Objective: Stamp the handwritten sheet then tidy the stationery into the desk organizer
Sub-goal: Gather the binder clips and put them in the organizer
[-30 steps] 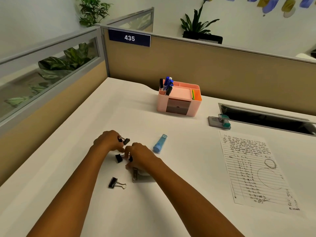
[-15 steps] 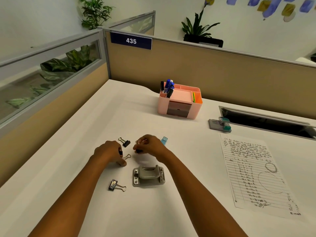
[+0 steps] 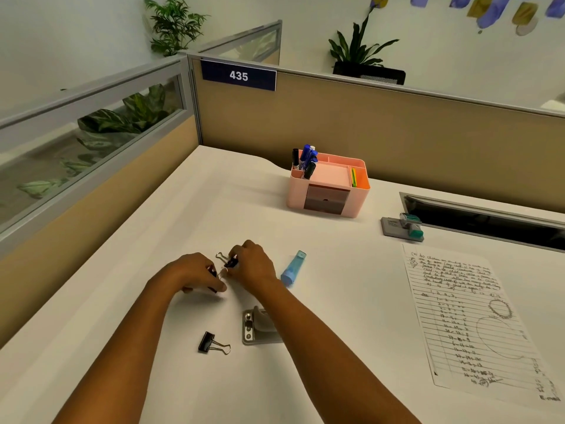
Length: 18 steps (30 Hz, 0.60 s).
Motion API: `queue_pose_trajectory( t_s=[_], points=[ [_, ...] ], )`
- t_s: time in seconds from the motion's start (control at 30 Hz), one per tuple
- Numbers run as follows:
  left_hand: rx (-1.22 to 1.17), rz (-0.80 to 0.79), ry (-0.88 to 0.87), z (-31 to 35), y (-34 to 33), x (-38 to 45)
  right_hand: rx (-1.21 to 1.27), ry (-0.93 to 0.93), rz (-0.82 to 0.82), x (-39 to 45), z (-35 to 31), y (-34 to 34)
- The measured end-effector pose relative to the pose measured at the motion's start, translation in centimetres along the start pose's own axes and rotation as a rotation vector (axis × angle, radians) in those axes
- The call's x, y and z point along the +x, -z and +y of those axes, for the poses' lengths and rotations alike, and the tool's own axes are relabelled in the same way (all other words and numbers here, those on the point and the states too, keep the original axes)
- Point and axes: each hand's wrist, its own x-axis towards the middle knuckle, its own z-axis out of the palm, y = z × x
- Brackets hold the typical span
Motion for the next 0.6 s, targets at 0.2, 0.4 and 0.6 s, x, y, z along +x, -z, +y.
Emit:
queue_pose_trajectory(
  t_s=[0.2, 0.4, 0.6],
  points=[
    [-0.381, 0.118, -0.102, 1.4, 1.7, -0.2, 0.174, -0.042, 0.105, 0.1, 0.3, -0.5],
    [-0.906, 0.265, -0.224, 5.0, 0.5, 0.0, 1.289, -0.514, 0.146, -0.7, 0.4, 1.8],
    [-1.321, 0.234, -0.233, 10.3, -1.8, -0.1, 1.959, -0.767, 0.271, 0.2, 0.4, 4.0]
  ],
)
